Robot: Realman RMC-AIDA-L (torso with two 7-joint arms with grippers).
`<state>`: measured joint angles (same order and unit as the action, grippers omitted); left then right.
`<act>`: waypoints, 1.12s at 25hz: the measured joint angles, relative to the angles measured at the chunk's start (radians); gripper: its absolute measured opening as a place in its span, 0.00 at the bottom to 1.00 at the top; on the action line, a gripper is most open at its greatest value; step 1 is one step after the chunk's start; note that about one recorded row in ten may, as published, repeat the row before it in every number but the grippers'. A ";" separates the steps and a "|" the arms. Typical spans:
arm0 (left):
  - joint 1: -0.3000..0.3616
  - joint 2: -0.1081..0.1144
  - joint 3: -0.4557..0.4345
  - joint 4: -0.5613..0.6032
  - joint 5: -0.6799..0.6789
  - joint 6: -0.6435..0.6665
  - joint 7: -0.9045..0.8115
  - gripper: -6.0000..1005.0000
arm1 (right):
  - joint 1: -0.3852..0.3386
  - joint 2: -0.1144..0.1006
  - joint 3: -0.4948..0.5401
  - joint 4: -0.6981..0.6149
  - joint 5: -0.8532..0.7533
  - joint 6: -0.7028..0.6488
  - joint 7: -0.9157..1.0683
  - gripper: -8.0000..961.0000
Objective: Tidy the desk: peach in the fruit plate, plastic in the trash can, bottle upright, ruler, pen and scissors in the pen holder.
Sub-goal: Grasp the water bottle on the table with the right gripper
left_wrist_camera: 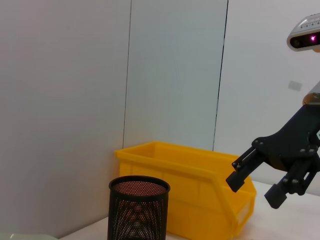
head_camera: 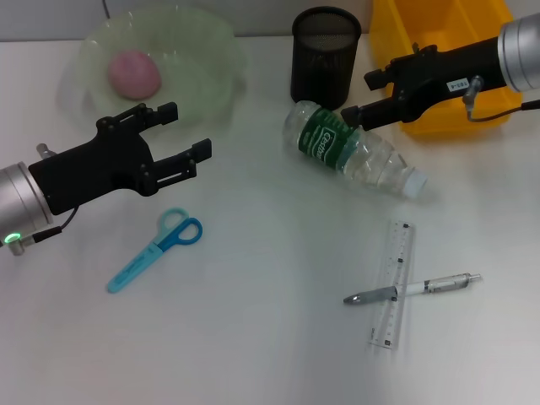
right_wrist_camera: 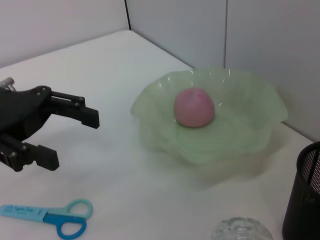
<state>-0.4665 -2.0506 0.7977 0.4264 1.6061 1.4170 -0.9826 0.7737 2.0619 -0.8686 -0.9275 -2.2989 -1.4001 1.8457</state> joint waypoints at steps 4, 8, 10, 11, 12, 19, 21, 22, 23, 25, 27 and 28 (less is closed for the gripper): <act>0.000 0.000 0.000 0.000 0.000 -0.001 0.002 0.79 | 0.001 -0.005 -0.013 0.000 -0.006 0.006 0.022 0.78; 0.000 -0.002 0.000 0.000 0.000 -0.005 0.007 0.79 | 0.004 -0.007 -0.014 0.001 -0.030 0.007 0.042 0.77; 0.000 -0.002 0.000 0.000 0.000 -0.010 0.007 0.79 | 0.004 -0.007 -0.015 0.001 -0.036 0.007 0.045 0.77; 0.000 -0.002 0.001 0.000 0.000 -0.011 0.007 0.79 | 0.004 -0.007 -0.015 0.002 -0.047 0.006 0.052 0.77; -0.001 -0.002 0.002 0.000 0.000 -0.012 0.007 0.78 | 0.004 -0.006 -0.015 0.002 -0.061 0.005 0.061 0.77; -0.003 -0.001 0.004 0.000 0.000 -0.013 0.007 0.78 | -0.003 -0.014 -0.010 -0.006 -0.123 -0.015 0.116 0.76; -0.001 -0.001 0.004 0.000 0.000 -0.014 0.007 0.78 | -0.003 -0.017 -0.006 -0.007 -0.138 -0.035 0.120 0.75; 0.000 0.000 0.003 0.000 0.000 -0.014 0.007 0.78 | -0.002 -0.018 -0.006 -0.008 -0.144 -0.044 0.121 0.75; 0.001 0.001 0.003 0.000 0.000 -0.015 0.007 0.78 | -0.002 -0.018 -0.006 -0.011 -0.151 -0.051 0.126 0.75; 0.001 0.001 0.003 0.000 0.000 -0.015 0.007 0.78 | -0.001 -0.018 -0.008 -0.021 -0.171 -0.057 0.141 0.75; 0.001 0.001 0.003 0.000 0.000 -0.015 0.007 0.78 | -0.001 -0.018 -0.011 -0.033 -0.196 -0.061 0.157 0.74; 0.001 0.001 0.003 0.000 0.000 -0.015 0.007 0.78 | 0.000 -0.018 -0.012 -0.037 -0.207 -0.067 0.163 0.74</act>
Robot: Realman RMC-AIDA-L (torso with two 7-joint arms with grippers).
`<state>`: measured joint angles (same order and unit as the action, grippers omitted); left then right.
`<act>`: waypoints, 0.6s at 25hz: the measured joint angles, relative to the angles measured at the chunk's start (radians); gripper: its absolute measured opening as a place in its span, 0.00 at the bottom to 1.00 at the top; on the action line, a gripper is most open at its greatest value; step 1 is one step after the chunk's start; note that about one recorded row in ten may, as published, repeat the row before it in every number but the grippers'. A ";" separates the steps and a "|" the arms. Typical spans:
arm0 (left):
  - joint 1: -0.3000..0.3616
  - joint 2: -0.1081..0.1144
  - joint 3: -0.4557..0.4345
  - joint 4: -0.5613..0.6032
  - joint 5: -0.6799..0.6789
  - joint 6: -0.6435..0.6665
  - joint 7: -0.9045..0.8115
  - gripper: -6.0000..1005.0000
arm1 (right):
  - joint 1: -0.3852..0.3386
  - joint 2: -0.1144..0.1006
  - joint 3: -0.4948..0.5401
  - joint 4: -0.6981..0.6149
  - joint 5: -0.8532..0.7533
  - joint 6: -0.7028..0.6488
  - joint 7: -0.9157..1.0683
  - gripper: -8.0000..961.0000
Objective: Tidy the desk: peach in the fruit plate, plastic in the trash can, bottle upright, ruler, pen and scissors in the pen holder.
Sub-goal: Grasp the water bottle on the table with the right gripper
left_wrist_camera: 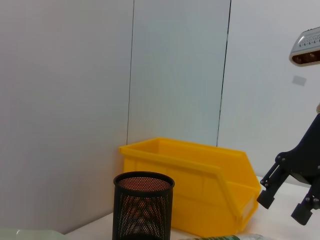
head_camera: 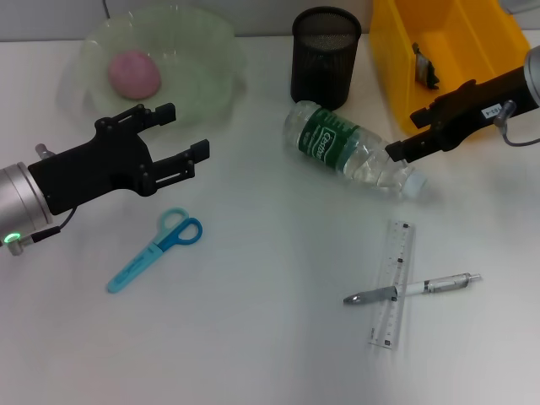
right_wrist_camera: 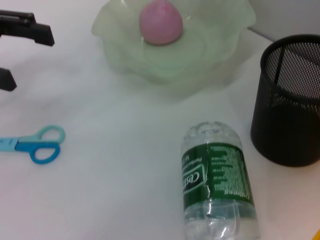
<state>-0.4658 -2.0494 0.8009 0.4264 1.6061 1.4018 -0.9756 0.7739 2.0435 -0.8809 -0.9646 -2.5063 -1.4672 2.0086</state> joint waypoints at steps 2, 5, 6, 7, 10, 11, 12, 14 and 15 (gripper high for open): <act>0.000 0.000 0.001 0.000 0.000 0.000 0.000 0.78 | 0.001 -0.001 0.000 -0.001 -0.005 -0.005 0.002 0.74; 0.000 0.000 0.002 0.000 0.000 0.000 0.000 0.79 | 0.005 -0.002 -0.001 -0.003 -0.032 -0.031 0.006 0.73; 0.000 0.000 0.002 0.000 0.000 0.000 0.000 0.79 | 0.005 -0.002 -0.001 -0.003 -0.032 -0.031 0.006 0.73; 0.001 0.000 0.002 0.000 0.000 0.000 0.000 0.79 | 0.006 -0.002 -0.002 -0.003 -0.039 -0.034 0.007 0.73; 0.001 0.000 0.004 0.000 0.000 0.000 0.000 0.79 | 0.011 0.001 -0.003 0.000 -0.070 -0.040 0.009 0.73; 0.001 0.000 0.004 0.000 0.000 0.000 0.000 0.78 | 0.011 0.001 -0.003 0.000 -0.070 -0.040 0.009 0.73; 0.001 0.000 0.004 0.000 0.000 0.000 0.000 0.78 | 0.011 0.002 -0.004 0.002 -0.074 -0.040 0.009 0.72; 0.001 0.000 0.004 0.000 0.000 0.000 0.000 0.78 | 0.011 0.004 -0.004 0.004 -0.078 -0.038 0.010 0.72; 0.001 0.000 0.004 0.000 0.000 0.000 0.000 0.78 | 0.011 0.006 -0.007 0.004 -0.078 -0.034 0.010 0.72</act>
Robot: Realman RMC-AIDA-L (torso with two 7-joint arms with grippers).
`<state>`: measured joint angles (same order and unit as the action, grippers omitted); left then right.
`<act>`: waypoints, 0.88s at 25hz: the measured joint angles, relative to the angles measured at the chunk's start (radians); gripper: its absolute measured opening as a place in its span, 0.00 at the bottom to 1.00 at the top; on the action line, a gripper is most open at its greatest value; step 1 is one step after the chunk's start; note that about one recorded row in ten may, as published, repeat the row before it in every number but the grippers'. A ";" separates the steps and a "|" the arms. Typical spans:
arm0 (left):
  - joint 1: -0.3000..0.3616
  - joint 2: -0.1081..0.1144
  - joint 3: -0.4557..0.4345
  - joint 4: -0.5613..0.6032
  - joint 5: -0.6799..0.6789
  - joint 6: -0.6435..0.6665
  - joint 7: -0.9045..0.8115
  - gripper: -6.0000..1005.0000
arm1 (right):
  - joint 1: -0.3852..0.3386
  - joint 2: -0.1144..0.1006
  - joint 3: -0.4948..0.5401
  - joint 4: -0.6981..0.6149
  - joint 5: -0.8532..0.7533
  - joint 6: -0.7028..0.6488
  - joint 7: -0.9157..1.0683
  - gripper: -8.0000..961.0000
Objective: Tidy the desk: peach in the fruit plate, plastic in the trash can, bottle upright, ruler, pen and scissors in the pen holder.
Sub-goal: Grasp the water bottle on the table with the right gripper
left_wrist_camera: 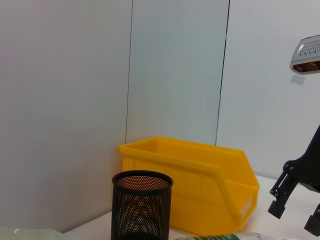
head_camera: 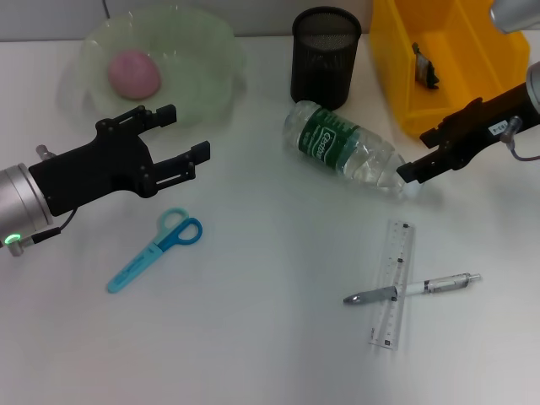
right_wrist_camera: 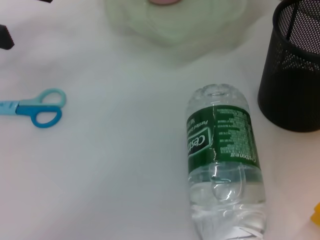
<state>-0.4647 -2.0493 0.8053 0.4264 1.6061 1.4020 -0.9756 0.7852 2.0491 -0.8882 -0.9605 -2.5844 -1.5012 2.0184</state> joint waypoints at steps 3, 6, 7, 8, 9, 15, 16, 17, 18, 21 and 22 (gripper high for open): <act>0.000 0.000 0.000 0.000 0.000 0.000 0.000 0.78 | -0.003 0.002 -0.007 0.001 0.000 0.003 0.000 0.71; 0.000 -0.001 0.000 0.000 0.000 0.002 0.000 0.78 | -0.007 0.008 -0.020 0.002 -0.001 0.009 0.000 0.71; 0.000 -0.002 0.000 0.000 0.000 0.002 0.000 0.78 | -0.008 0.011 -0.022 0.002 -0.001 0.012 0.000 0.71; 0.000 -0.002 0.000 0.000 0.000 0.002 0.000 0.78 | -0.009 0.013 -0.025 0.005 -0.002 0.017 -0.001 0.71; 0.000 -0.002 0.001 0.000 0.000 0.002 0.000 0.78 | -0.009 0.014 -0.031 0.011 -0.002 0.026 -0.001 0.71; 0.002 -0.003 0.002 0.000 0.001 0.005 0.000 0.78 | -0.008 0.015 -0.075 0.050 -0.002 0.075 0.000 0.70; 0.002 -0.004 0.002 0.000 0.001 0.006 0.000 0.78 | -0.007 0.016 -0.078 0.054 -0.002 0.083 0.000 0.69; 0.003 -0.004 0.002 0.000 0.001 0.007 0.000 0.78 | -0.006 0.016 -0.081 0.058 -0.002 0.089 0.000 0.69; 0.003 -0.004 0.002 0.000 0.001 0.007 0.000 0.78 | -0.006 0.017 -0.087 0.062 -0.002 0.096 0.000 0.69; 0.005 -0.005 0.002 0.000 0.002 0.008 0.000 0.78 | -0.004 0.017 -0.099 0.075 -0.002 0.116 0.000 0.69; 0.006 -0.005 0.002 0.000 0.002 0.009 0.000 0.79 | -0.004 0.019 -0.101 0.076 -0.002 0.120 0.000 0.69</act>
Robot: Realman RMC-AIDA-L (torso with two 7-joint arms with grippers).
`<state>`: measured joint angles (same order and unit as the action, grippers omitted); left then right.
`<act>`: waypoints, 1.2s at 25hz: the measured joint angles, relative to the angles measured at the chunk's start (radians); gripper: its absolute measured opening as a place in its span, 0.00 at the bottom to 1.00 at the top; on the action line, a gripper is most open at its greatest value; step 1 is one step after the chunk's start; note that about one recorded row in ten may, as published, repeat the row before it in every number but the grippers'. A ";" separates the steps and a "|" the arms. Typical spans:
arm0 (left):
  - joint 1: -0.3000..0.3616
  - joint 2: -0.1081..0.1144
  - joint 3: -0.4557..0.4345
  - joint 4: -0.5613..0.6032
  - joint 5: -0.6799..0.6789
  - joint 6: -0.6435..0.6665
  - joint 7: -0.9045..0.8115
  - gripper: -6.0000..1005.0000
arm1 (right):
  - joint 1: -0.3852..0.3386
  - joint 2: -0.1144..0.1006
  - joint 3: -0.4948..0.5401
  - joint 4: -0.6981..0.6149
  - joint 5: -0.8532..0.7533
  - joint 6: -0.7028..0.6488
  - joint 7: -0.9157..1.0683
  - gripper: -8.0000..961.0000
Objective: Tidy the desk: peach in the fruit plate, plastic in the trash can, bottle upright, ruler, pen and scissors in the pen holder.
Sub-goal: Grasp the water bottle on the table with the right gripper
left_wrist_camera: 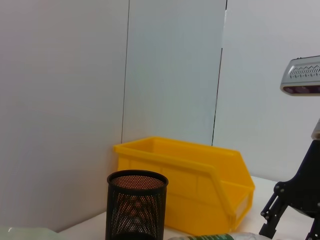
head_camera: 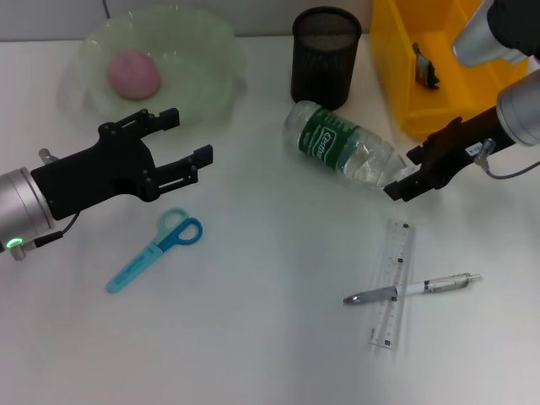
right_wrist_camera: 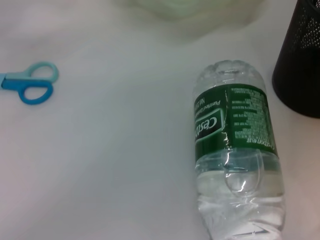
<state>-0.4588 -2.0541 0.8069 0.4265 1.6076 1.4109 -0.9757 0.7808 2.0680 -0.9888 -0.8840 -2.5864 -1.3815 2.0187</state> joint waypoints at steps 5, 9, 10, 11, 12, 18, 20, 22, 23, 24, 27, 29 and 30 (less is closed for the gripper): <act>0.003 0.001 0.000 0.000 0.000 0.003 -0.003 0.79 | 0.000 0.006 -0.010 0.003 -0.007 0.021 0.000 0.68; 0.004 0.003 0.000 0.000 0.000 0.004 -0.005 0.79 | 0.001 0.008 -0.012 0.017 -0.017 0.037 0.001 0.67; 0.004 0.004 0.000 0.000 0.000 0.004 -0.005 0.79 | 0.001 0.008 -0.012 0.020 -0.019 0.041 0.001 0.67; 0.004 0.004 0.000 0.000 0.000 0.004 -0.005 0.79 | 0.001 0.008 -0.012 0.022 -0.021 0.044 0.001 0.67; 0.005 0.004 0.000 0.000 0.000 0.004 -0.003 0.79 | 0.001 0.008 -0.012 0.024 -0.022 0.048 0.002 0.67; 0.005 0.003 0.001 0.000 0.000 0.004 -0.001 0.78 | 0.005 0.007 -0.013 0.027 -0.023 0.051 0.006 0.66; 0.005 0.003 0.001 0.000 0.001 0.003 -0.001 0.78 | 0.006 0.007 -0.013 0.028 -0.023 0.052 0.008 0.65; 0.005 0.003 0.001 0.000 0.001 0.004 0.000 0.78 | 0.007 0.007 -0.013 0.032 -0.023 0.052 0.009 0.65; 0.005 0.003 0.001 0.000 0.001 0.003 0.000 0.78 | 0.009 0.008 -0.013 0.036 -0.023 0.053 0.009 0.65; 0.005 0.003 0.001 0.000 0.001 0.003 0.000 0.78 | 0.011 0.008 -0.014 0.042 -0.023 0.053 0.009 0.65; 0.006 0.004 0.002 0.000 0.002 0.003 0.004 0.78 | 0.016 0.008 -0.015 0.053 -0.023 0.058 0.008 0.64; 0.006 0.004 0.002 0.001 0.002 0.003 0.012 0.78 | 0.017 0.009 -0.019 0.054 -0.023 0.065 0.007 0.64; 0.006 0.004 0.002 0.001 0.002 0.003 0.016 0.78 | 0.017 0.009 -0.025 0.055 -0.023 0.070 0.007 0.64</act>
<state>-0.4525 -2.0502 0.8084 0.4280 1.6092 1.4138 -0.9599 0.7976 2.0771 -1.0136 -0.8291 -2.6094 -1.3116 2.0259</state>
